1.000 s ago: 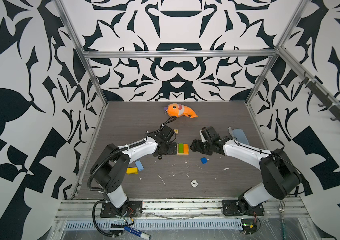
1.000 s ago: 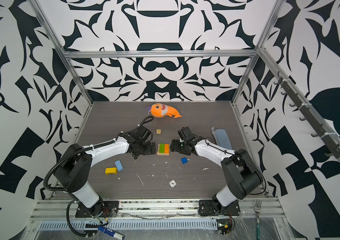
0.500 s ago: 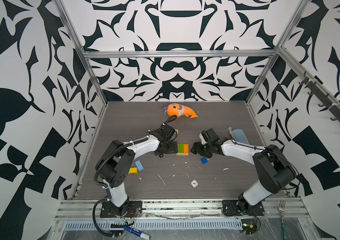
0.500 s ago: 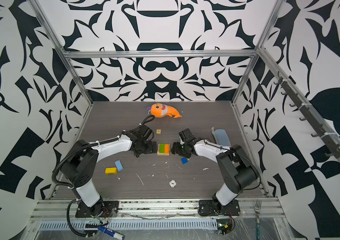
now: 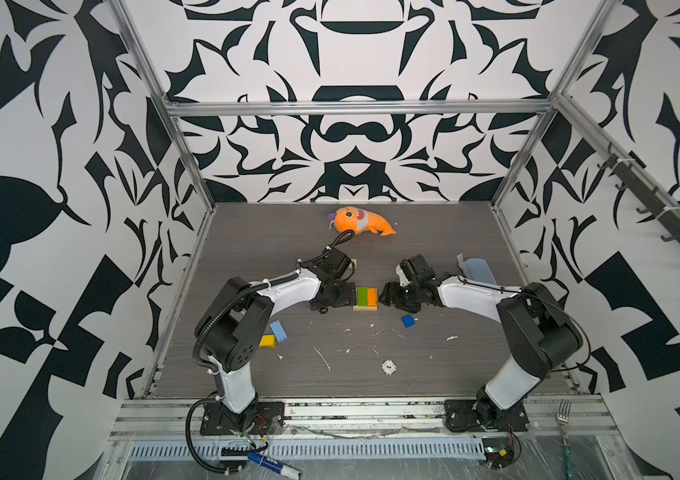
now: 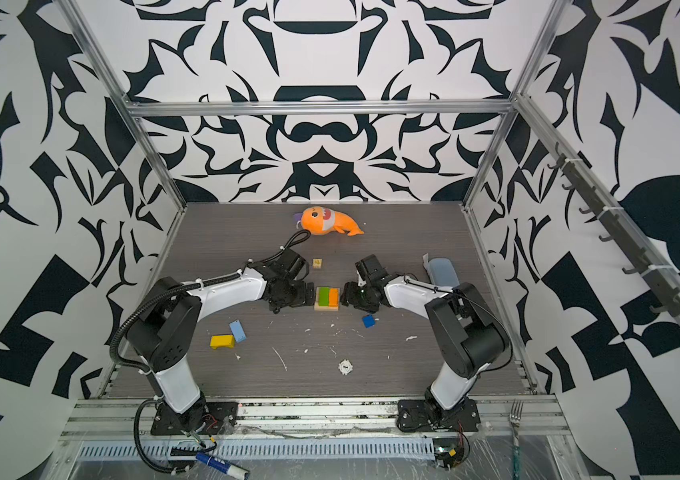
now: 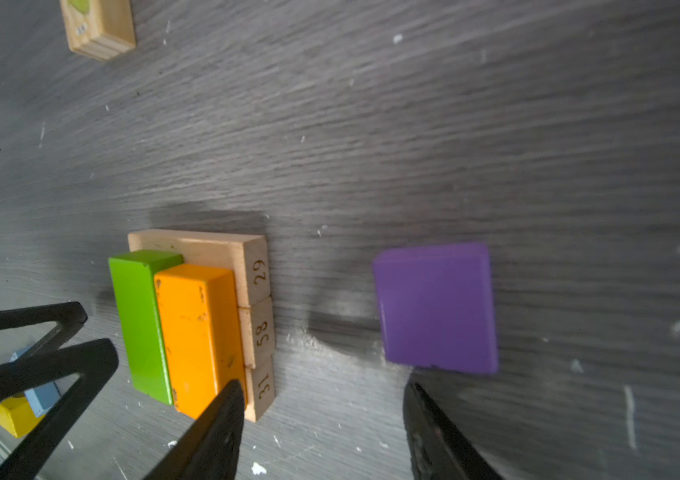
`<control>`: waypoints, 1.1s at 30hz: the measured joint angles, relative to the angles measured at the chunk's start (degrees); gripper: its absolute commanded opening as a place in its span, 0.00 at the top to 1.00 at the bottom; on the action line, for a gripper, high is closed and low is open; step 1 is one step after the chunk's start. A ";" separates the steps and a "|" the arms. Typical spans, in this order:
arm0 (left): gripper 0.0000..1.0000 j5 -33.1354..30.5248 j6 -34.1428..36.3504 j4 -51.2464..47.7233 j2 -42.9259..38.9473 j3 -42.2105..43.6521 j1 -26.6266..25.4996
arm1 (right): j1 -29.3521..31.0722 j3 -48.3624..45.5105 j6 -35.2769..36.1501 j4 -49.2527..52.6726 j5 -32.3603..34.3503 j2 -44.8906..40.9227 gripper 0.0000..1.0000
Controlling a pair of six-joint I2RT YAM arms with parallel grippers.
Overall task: Build the wood block tower
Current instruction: 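Open the right gripper off the orange bar while the left gripper lowers nearby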
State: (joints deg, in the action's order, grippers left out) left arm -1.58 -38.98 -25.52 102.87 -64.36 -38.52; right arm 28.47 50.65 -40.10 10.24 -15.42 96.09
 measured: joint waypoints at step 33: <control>0.03 0.83 -0.22 0.20 0.83 -0.24 0.02 | 0.81 2.64 0.22 1.20 0.96 1.99 0.35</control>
State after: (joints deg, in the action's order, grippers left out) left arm -0.75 -39.20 -25.32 103.70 -64.60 -38.50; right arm 29.28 53.30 -39.88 11.44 -14.46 98.08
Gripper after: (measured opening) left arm 0.966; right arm 0.655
